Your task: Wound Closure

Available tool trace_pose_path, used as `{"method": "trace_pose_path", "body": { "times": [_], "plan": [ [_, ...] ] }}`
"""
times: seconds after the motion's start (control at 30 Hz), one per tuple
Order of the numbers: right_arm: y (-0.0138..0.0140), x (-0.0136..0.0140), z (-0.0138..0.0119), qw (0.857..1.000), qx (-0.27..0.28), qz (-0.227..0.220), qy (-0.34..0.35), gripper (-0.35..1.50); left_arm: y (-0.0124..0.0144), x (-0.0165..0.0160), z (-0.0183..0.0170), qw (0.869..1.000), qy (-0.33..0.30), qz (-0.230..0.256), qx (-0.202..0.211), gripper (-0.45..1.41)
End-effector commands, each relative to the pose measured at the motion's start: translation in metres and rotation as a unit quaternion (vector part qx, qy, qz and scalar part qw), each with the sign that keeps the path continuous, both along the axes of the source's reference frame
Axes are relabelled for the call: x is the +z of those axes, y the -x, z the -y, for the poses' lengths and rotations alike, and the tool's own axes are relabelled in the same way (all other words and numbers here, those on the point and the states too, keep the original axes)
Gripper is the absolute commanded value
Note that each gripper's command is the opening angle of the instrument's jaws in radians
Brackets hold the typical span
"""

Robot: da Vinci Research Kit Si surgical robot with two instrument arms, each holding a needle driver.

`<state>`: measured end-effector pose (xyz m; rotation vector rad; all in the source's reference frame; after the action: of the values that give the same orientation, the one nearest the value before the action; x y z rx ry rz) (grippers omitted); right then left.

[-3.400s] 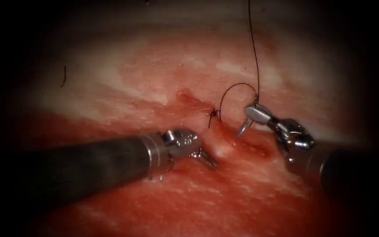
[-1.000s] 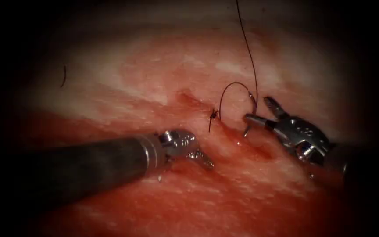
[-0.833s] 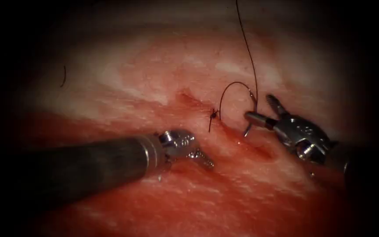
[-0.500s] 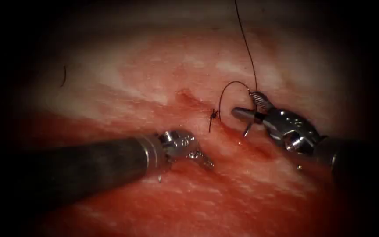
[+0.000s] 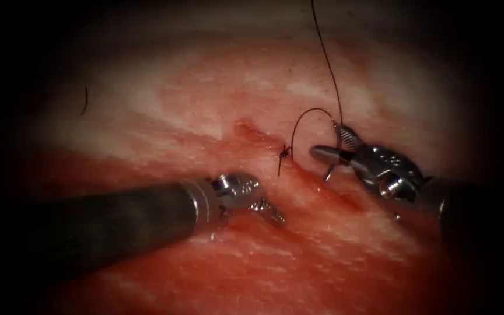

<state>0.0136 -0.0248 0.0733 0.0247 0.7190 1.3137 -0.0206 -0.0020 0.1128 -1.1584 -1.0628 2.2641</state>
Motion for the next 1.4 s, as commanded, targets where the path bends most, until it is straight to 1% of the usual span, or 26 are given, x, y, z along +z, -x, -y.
{"method": "trace_pose_path", "body": {
  "times": [0.03, 0.07, 0.1, 0.2, 0.27, 0.37, 0.5, 0.53, 0.57, 0.63, 0.67, 0.7, 0.73, 0.8, 1.0, 1.07, 1.17, 1.2, 1.23, 1.3, 1.33, 1.37, 1.4],
  "plan": [
    [-0.0008, 0.0012, -0.0004, 1.0, -0.002, 0.0, -0.004, 1.06, 0.0007, 0.0006, 0.0004, 1.0, -0.001, 0.001, 0.001, -0.23],
    [-0.0008, 0.0012, -0.0004, 1.0, -0.002, 0.0, -0.004, 1.06, 0.0007, 0.0006, 0.0004, 1.0, -0.001, 0.001, 0.001, -0.23],
    [-0.0007, 0.0019, -0.0004, 1.0, -0.002, 0.002, -0.006, 1.09, 0.0007, 0.0006, 0.0004, 1.0, -0.001, 0.001, 0.001, -0.23],
    [-0.0007, 0.0026, 0.0, 1.0, -0.002, 0.002, -0.013, 1.09, 0.0007, 0.0006, 0.0004, 1.0, -0.001, 0.001, 0.001, -0.23],
    [-0.0007, 0.0031, 0.0003, 1.0, 0.002, 0.0, -0.018, 1.03, 0.0007, 0.0006, 0.0004, 1.0, -0.001, 0.001, 0.001, -0.23],
    [-0.0007, 0.0033, 0.0006, 1.0, 0.001, 0.002, -0.023, 0.99, 0.0007, 0.0006, 0.0004, 1.0, -0.001, 0.001, 0.001, -0.23],
    [-0.0008, 0.0032, 0.0012, 1.0, 0.003, -0.004, -0.03, 0.84, 0.0006, 0.0006, 0.0004, 1.0, -0.001, 0.001, 0.001, -0.23],
    [-0.0008, 0.0032, 0.0012, 1.0, 0.003, -0.004, -0.03, 0.84, 0.0006, 0.0006, 0.0004, 1.0, -0.001, 0.001, 0.001, -0.23],
    [-0.0008, 0.003, 0.0013, 1.0, 0.003, -0.004, -0.03, 0.78, 0.0006, 0.0006, 0.0004, 1.0, -0.001, 0.001, 0.001, -0.23],
    [-0.0008, 0.0026, 0.0014, 0.999, 0.008, -0.007, -0.034, 0.54, 0.0006, 0.0006, 0.0004, 1.0, -0.001, 0.001, 0.001, -0.23],
    [-0.0008, 0.0025, 0.0012, 0.999, 0.024, -0.016, -0.039, 0.24, 0.0006, 0.0006, 0.0004, 1.0, -0.001, 0.001, 0.001, -0.23],
    [-0.0008, 0.0024, 0.0011, 0.998, 0.036, -0.022, -0.046, -0.15, 0.0006, 0.0006, 0.0005, 1.0, -0.001, 0.001, 0.001, -0.23],
    [-0.0008, 0.0024, 0.001, 0.997, 0.05, -0.031, -0.054, -0.35, 0.0006, 0.0006, 0.0005, 1.0, -0.001, 0.001, 0.001, -0.23],
    [-0.0007, 0.0023, 0.0008, 0.996, 0.067, -0.035, -0.046, -0.35, 0.0006, 0.0006, 0.0005, 1.0, -0.001, 0.001, 0.001, -0.23],
    [-0.0002, 0.0021, 0.0012, 0.996, 0.071, -0.038, -0.042, -0.35, 0.0005, 0.0006, 0.0005, 1.0, -0.001, 0.001, 0.001, -0.23],
    [-0.0001, 0.002, 0.0012, 0.995, 0.076, -0.046, -0.04, -0.35, 0.0005, 0.0006, 0.0005, 1.0, -0.001, 0.001, 0.001, -0.23],
    [0.0002, 0.0019, 0.0013, 0.992, 0.091, -0.071, -0.044, -0.35, 0.0005, 0.0006, 0.0005, 1.0, -0.001, 0.001, 0.001, -0.23],
    [0.0003, 0.0019, 0.0014, 0.988, 0.103, -0.098, -0.056, -0.35, 0.0005, 0.0006, 0.0005, 1.0, -0.001, 0.001, 0.001, -0.23],
    [0.0003, 0.0019, 0.0014, 0.988, 0.103, -0.098, -0.056, -0.35, 0.0005, 0.0006, 0.0005, 1.0, -0.001, 0.001, 0.001, -0.23],
    [0.0005, 0.0018, 0.0015, 0.98, 0.121, -0.138, -0.072, -0.35, 0.0005, 0.0006, 0.0005, 1.0, -0.001, 0.001, 0.001, -0.23],
    [0.0007, 0.0017, 0.0015, 0.974, 0.132, -0.168, -0.078, -0.35, 0.0005, 0.0006, 0.0005, 1.0, -0.001, 0.001, 0.001, -0.23],
    [0.0008, 0.0016, 0.0015, 0.971, 0.136, -0.18, -0.079, -0.35, 0.0006, 0.0006, 0.0005, 1.0, -0.001, 0.001, 0.001, -0.23],
    [0.0008, 0.0016, 0.0015, 0.971, 0.136, -0.18, -0.079, -0.35, 0.0006, 0.0006, 0.0005, 1.0, -0.001, 0.001, 0.001, -0.23]
  ]
}}
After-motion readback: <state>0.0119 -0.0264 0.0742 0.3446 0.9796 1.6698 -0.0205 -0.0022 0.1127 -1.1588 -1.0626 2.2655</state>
